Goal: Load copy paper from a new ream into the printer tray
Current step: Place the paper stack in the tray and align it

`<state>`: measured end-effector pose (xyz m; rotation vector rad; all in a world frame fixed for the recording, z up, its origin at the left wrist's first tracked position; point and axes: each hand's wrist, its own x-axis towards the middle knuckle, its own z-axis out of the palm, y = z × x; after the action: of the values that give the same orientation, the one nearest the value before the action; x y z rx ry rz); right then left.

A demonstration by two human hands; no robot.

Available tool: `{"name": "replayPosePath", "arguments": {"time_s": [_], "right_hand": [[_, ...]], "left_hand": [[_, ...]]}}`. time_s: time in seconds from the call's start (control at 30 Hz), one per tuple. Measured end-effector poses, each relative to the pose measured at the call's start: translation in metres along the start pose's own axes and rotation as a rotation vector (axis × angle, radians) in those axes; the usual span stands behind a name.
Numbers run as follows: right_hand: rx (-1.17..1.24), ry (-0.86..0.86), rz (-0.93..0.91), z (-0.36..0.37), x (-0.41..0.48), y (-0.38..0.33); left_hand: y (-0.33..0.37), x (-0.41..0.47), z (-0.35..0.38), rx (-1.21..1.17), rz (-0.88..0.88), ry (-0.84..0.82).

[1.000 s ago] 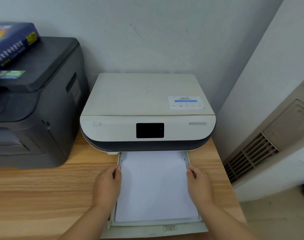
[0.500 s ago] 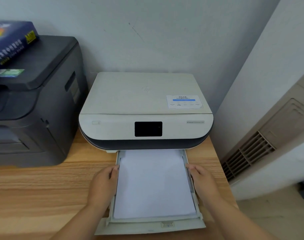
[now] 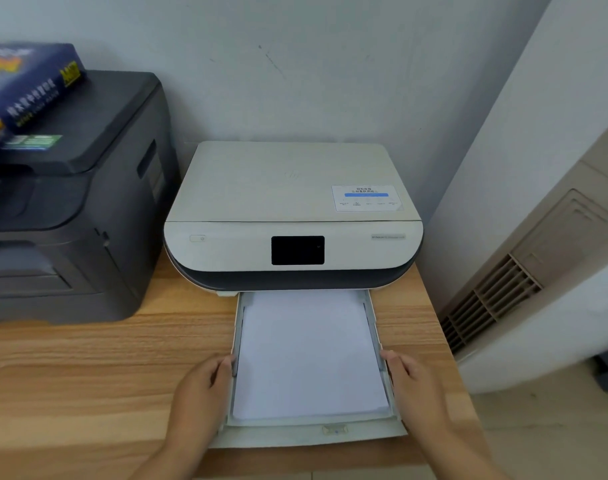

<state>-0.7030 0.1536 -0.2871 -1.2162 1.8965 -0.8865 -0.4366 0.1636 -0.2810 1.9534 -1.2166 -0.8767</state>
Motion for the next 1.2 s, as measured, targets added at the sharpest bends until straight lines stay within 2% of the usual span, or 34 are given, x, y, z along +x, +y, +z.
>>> {"name": "replayPosePath", "arguments": {"time_s": [0.17,0.37,0.53,0.7,0.83,1.03,1.2], "right_hand": [[-0.054,0.042,-0.013,0.007,-0.005,-0.002],[0.020,-0.023,0.048,-0.004,-0.006,-0.007],[-0.023,-0.013,0.013,-0.001,-0.011,-0.008],[0.010,-0.134,-0.005,-0.014,-0.012,-0.007],[-0.041,-0.316,-0.045,-0.025,-0.020,0.013],[-0.209,-0.479,-0.098,-0.040,-0.036,0.028],[-0.429,-0.418,-0.157,-0.045,-0.046,0.032]], "left_hand": [[0.001,-0.004,0.001,-0.087,0.003,-0.017],[0.000,-0.006,-0.002,-0.088,-0.055,-0.009],[-0.001,-0.006,-0.004,-0.044,-0.022,-0.045],[-0.008,-0.005,-0.008,0.033,0.015,-0.108],[-0.028,-0.012,-0.017,0.077,0.129,-0.224],[-0.057,-0.025,-0.038,0.315,0.239,-0.449],[-0.068,-0.034,-0.043,0.614,0.286,-0.412]]}}
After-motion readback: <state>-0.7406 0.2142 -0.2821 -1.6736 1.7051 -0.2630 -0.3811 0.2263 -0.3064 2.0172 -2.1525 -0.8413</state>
